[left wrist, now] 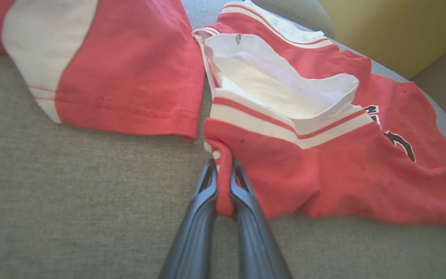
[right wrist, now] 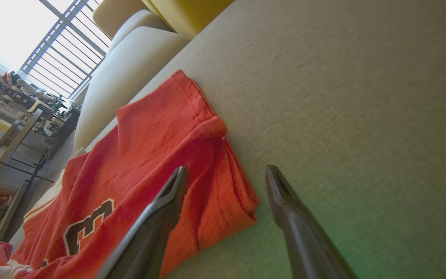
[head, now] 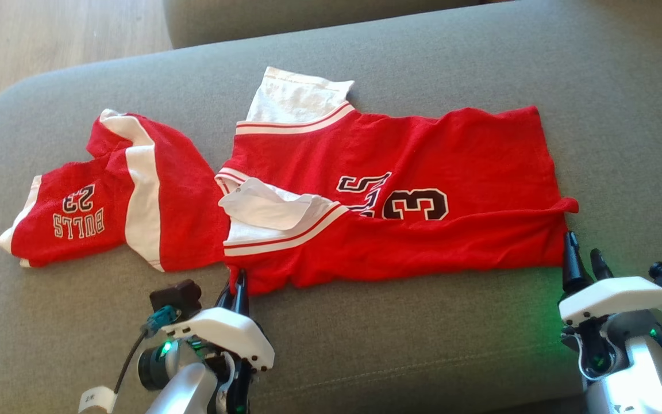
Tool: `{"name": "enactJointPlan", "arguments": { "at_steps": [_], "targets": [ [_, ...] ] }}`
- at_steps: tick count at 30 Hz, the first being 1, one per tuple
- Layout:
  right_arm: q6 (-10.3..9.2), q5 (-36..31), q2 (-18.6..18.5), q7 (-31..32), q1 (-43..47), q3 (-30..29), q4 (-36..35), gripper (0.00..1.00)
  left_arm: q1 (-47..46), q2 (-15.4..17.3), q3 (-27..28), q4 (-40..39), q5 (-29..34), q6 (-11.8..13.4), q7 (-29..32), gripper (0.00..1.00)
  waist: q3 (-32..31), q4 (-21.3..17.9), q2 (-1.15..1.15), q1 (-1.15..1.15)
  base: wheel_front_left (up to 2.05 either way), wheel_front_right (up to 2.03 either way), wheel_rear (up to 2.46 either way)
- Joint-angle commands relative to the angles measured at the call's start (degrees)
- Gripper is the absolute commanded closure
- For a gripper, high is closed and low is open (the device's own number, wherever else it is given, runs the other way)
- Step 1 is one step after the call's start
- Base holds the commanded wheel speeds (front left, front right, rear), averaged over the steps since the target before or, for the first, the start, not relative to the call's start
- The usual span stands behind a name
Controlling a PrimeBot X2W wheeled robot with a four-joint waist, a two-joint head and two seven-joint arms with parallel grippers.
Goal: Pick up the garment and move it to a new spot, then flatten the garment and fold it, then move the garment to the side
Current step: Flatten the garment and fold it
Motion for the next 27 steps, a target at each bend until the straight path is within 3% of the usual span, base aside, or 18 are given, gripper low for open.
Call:
{"name": "enactJointPlan", "arguments": {
  "at_steps": [1,12,13,14,16,27],
  "targets": [
    [0.41,-0.5,-0.4,-0.7,-2.2,1.2,-0.6,0.00,-1.8,0.4,1.3,-1.9,0.8,0.6,-0.5,1.00,0.4,0.2,0.00,0.00,0.00,0.00,0.00],
    [0.41,-1.6,-0.4,-3.5,-9.5,1.4,13.2,0.00,-2.0,1.1,0.8,-4.5,1.1,1.2,-0.3,1.00,1.9,1.1,0.00,0.00,0.00,0.00,0.00],
    [0.41,-1.4,-0.4,-3.6,-9.9,1.7,13.9,0.04,-2.0,1.2,0.8,-4.6,1.0,1.3,-0.3,1.00,1.9,1.1,0.00,0.00,0.00,0.00,0.00],
    [0.41,-1.2,-0.4,-3.8,-10.2,2.0,14.5,0.52,-1.9,1.3,0.7,-4.7,1.0,1.3,-0.3,1.00,1.9,1.1,0.00,0.00,0.00,0.00,0.00],
    [0.41,-1.0,-0.4,-4.2,-10.6,2.4,15.6,1.00,-1.8,1.4,0.8,-4.8,0.9,1.4,-0.3,1.00,1.7,1.2,0.00,0.00,0.00,0.00,0.00],
    [0.41,-5.0,-0.5,-4.8,-10.0,0.2,17.0,1.00,-0.2,2.1,1.0,-4.2,0.5,1.8,-0.4,1.00,-0.8,0.8,0.00,0.00,0.00,0.00,0.00]
  ]
}}
